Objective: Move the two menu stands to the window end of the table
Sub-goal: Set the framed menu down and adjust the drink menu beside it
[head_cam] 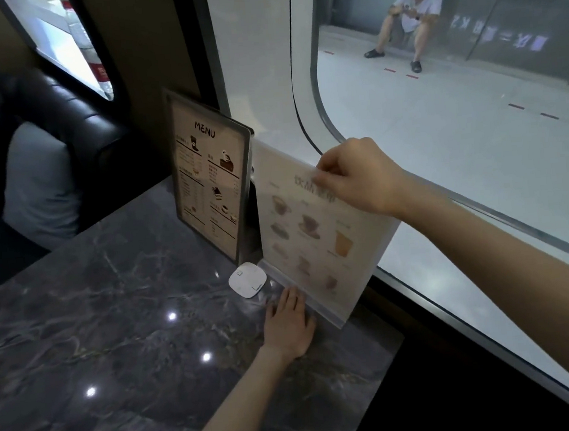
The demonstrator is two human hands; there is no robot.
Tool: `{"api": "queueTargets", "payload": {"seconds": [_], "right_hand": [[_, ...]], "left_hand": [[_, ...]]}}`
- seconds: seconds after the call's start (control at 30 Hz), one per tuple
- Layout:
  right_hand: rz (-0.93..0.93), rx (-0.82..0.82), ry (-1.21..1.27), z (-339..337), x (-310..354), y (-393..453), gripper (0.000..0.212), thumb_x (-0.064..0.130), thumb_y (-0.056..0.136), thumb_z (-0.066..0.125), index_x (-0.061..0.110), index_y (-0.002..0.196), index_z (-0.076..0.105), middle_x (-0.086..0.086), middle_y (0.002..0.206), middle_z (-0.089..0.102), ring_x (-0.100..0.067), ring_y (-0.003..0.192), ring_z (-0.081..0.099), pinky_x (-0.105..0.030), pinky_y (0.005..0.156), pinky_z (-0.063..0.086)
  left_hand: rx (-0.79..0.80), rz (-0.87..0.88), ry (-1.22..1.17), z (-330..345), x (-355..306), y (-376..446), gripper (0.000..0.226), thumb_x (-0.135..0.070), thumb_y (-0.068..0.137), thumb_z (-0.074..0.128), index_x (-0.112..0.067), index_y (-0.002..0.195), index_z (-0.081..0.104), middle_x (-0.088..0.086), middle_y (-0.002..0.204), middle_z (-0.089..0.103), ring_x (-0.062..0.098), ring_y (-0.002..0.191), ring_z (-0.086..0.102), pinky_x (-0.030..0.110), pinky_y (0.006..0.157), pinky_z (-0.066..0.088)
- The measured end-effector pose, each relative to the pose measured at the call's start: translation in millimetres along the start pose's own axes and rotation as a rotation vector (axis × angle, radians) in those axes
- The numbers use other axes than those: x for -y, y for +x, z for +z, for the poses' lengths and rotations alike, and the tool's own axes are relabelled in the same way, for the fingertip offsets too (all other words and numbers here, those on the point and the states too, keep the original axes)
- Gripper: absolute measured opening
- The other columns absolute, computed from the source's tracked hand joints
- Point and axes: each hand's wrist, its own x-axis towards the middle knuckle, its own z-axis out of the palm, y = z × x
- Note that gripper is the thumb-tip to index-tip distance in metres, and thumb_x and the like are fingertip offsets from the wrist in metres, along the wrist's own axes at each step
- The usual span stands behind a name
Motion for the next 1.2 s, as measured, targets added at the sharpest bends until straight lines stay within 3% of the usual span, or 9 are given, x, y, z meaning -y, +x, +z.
{"api": "queueTargets", "payload": {"seconds": [0.17,0.27,0.37,0.4,0.57,0.9,1.07,1.2], "right_hand": [[0.031,0.022,0.029,-11.9,-2.2,9.9,0.026,0.017,0.09,0.051,-0.001,0.087,0.069,-0.008,0.063,0.063,-0.02,0.064,0.054,-0.019,0.051,0.036],[0.025,-0.009,0.067,-15.8,-1.6,17.6,0.026,0.019,0.09,0.051,0.002,0.09,0.071,-0.013,0.083,0.071,-0.023,0.078,0.06,-0.022,0.06,0.038],[0.018,-0.006,0.069,-12.5,1.9,22.8,0.026,0.019,0.09,0.052,0.001,0.088,0.071,-0.012,0.074,0.067,-0.019,0.065,0.055,-0.017,0.059,0.04],[0.017,-0.003,0.072,-10.0,3.4,23.8,0.026,0.019,0.09,0.052,0.0,0.086,0.071,-0.014,0.073,0.067,-0.021,0.066,0.056,-0.017,0.06,0.042],[0.004,-0.006,0.074,3.7,7.8,26.8,0.028,0.019,0.089,0.053,-0.004,0.084,0.069,-0.026,0.085,0.07,-0.035,0.083,0.062,-0.042,0.078,0.051],[0.078,0.024,0.116,5.7,4.8,32.7,0.027,0.023,0.086,0.055,0.002,0.081,0.07,-0.017,0.085,0.071,-0.026,0.082,0.063,-0.031,0.064,0.048],[0.071,0.033,0.085,6.5,7.3,35.1,0.025,0.022,0.086,0.052,0.003,0.086,0.068,-0.017,0.085,0.07,-0.029,0.081,0.062,-0.036,0.07,0.051],[0.052,0.005,0.07,8.0,7.3,35.4,0.024,0.018,0.087,0.051,0.002,0.086,0.069,-0.014,0.077,0.068,-0.026,0.071,0.059,-0.028,0.057,0.046]], "left_hand": [[-0.11,-0.009,-0.021,-3.7,2.5,-8.1,0.06,-0.037,0.098,0.025,-0.011,0.148,0.006,0.005,0.159,0.002,0.018,0.146,0.0,0.039,0.118,0.003],[-0.23,-0.047,-0.058,-6.3,7.0,-13.9,0.058,-0.034,0.098,0.026,-0.012,0.148,0.009,0.004,0.159,0.007,0.017,0.146,0.004,0.034,0.118,0.004],[-0.232,-0.061,-0.077,-9.1,15.3,-17.1,0.057,-0.032,0.098,0.026,-0.012,0.148,0.009,0.003,0.159,0.006,0.015,0.146,0.003,0.032,0.117,0.003],[-0.225,-0.062,-0.08,-9.4,18.0,-17.7,0.056,-0.032,0.098,0.026,-0.013,0.148,0.009,0.003,0.159,0.006,0.015,0.146,0.003,0.031,0.117,0.003],[-0.185,-0.045,-0.092,-8.5,24.3,-18.1,0.056,-0.032,0.098,0.027,-0.014,0.148,0.009,0.003,0.159,0.007,0.016,0.146,0.005,0.032,0.117,0.005],[-0.191,-0.023,-0.171,-5.2,27.3,-10.4,0.056,-0.029,0.098,0.03,-0.013,0.148,0.009,0.004,0.159,0.006,0.016,0.146,0.006,0.03,0.117,0.005],[-0.218,-0.01,-0.183,-4.7,30.1,-8.4,0.054,-0.028,0.097,0.032,-0.013,0.147,0.016,0.002,0.158,0.012,0.016,0.145,0.011,0.03,0.117,0.01],[-0.258,0.022,-0.181,-4.8,32.2,-7.0,0.053,-0.026,0.096,0.034,-0.015,0.146,0.02,0.002,0.157,0.017,0.017,0.143,0.017,0.03,0.116,0.013]]}}
